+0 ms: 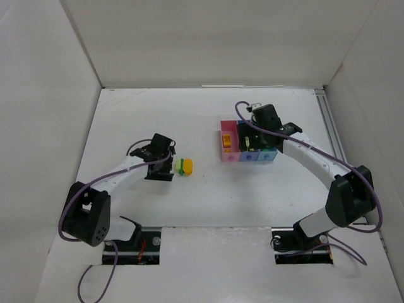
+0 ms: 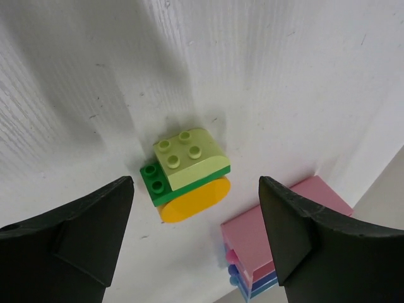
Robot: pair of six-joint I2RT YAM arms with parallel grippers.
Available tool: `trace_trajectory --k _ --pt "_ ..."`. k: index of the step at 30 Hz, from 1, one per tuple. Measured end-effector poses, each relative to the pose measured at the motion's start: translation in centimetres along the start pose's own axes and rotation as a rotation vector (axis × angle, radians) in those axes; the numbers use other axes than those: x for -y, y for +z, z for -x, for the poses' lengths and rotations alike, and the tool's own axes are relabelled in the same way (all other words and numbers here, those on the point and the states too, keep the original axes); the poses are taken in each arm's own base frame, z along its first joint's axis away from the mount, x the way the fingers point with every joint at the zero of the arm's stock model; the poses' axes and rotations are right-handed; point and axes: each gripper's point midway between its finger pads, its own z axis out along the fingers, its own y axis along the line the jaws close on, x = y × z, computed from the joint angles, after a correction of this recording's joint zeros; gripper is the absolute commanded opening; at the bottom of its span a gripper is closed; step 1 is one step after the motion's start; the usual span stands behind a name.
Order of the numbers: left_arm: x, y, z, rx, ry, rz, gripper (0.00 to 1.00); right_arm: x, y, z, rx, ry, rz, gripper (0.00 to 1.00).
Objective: Sort the legos into containers by color
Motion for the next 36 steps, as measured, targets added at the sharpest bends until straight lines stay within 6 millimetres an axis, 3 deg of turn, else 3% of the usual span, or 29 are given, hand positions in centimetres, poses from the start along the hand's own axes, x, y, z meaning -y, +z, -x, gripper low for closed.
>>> trace_trajectory --k 6,13,19,26,36 --pt "0.5 0.8 -0.1 0.020 0.000 0.025 0.79 0.0 0.0 0.0 0.000 0.000 -0.001 0.87" --pt "-0.3 2.4 -0.8 0.008 0.011 0.095 0.79 0.3 0.0 0.1 0.003 0.000 -0.016 0.87" --pt "-0.3 3.0 -1.4 -0.012 0.020 0.115 0.74 0.4 0.0 0.1 0.005 0.000 -0.023 0.87" --pt "0.9 3.5 -1.9 -0.020 0.040 0.129 0.73 0.6 0.0 0.0 0.005 -0.001 -0.035 0.87" --pt "-0.1 3.9 -1.6 -0.033 0.042 0.186 0.70 0.6 -0.3 0.1 0.014 0.000 -0.034 0.87"
